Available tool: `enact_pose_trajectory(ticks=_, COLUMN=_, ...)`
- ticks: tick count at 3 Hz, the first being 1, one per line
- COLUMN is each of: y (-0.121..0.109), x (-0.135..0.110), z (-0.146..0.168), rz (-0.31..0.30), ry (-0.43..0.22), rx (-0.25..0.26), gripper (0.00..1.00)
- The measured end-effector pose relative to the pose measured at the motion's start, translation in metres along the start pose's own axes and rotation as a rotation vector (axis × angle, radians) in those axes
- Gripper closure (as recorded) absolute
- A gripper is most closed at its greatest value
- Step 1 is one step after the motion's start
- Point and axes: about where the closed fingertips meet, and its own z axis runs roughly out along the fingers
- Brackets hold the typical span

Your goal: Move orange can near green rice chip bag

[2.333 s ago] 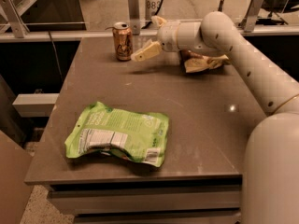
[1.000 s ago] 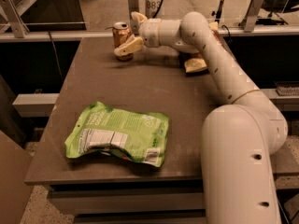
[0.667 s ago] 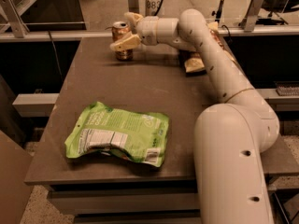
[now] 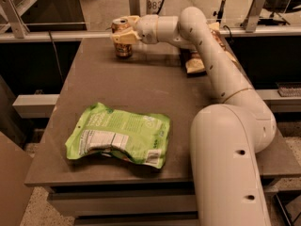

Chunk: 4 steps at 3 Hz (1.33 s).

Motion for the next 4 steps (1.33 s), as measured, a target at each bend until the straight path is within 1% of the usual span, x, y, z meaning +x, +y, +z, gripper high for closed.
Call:
enact_pose_trajectory(ticks=1, y=0.002, x=-0.010, z=-0.006, rz=0.022, ry=-0.016, rx=0.003, gripper=0.87)
enact_pose_trajectory(ticks=2, y=0.010, x=-0.036, z=-0.014, rz=0.022, ry=-0.008, rx=-0.018, gripper=1.00)
enact_pose_trajectory(ticks=3, y=0.029, x=-0.067, z=-0.018, rz=0.017, ry=0.014, rx=-0.073, gripper=1.00)
enact_pose_trajectory(ticks=4, y=0.062, x=-0.116, z=-0.023, rz=-0.026, ry=0.025, rx=-0.147, gripper=1.00)
